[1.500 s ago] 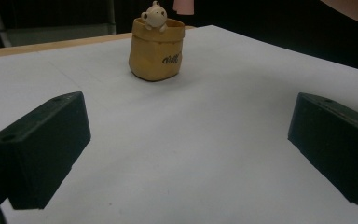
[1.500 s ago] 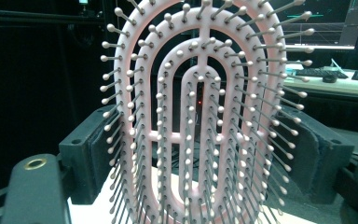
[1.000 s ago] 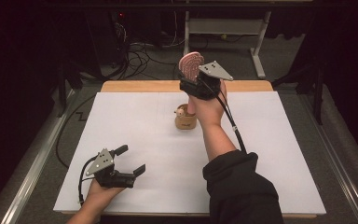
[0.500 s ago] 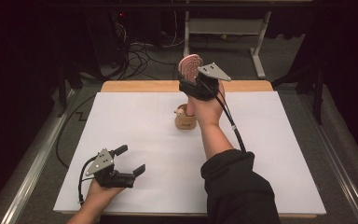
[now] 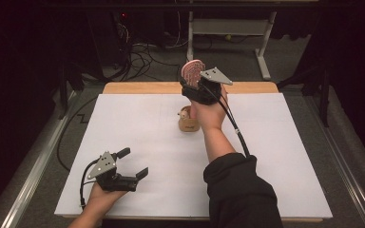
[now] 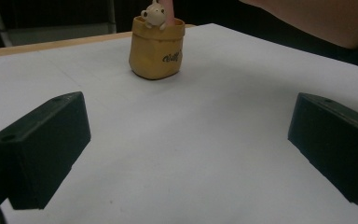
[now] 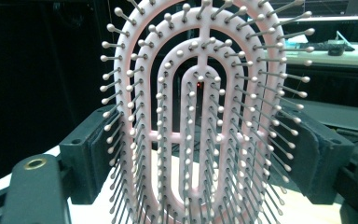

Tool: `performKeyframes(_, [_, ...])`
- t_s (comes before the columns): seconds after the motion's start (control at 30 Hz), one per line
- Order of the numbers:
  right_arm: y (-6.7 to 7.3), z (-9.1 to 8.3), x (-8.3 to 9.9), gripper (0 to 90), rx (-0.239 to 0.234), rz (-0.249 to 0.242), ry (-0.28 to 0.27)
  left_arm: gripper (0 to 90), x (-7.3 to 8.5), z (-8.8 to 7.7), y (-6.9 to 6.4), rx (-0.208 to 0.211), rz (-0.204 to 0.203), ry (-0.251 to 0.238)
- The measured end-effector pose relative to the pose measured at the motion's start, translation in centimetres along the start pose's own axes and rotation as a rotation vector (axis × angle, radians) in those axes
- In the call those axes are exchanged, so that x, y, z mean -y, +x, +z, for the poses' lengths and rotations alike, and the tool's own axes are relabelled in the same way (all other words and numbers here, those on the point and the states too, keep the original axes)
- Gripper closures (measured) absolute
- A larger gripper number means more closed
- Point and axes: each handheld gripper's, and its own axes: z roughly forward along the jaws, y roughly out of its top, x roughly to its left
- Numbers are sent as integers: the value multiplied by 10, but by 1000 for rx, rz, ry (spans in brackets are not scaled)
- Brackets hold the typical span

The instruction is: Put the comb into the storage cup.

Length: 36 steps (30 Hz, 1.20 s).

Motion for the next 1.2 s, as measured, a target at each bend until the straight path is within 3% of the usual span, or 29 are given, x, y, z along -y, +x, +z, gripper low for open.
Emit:
performKeyframes(0.67, [-1, 6, 23, 204, 3, 13, 57, 0, 0, 1, -1, 3, 2, 1])
performKeyframes(1.2, [-1, 8, 32, 204, 6, 13, 80, 0, 0, 0, -1, 4, 3, 4])
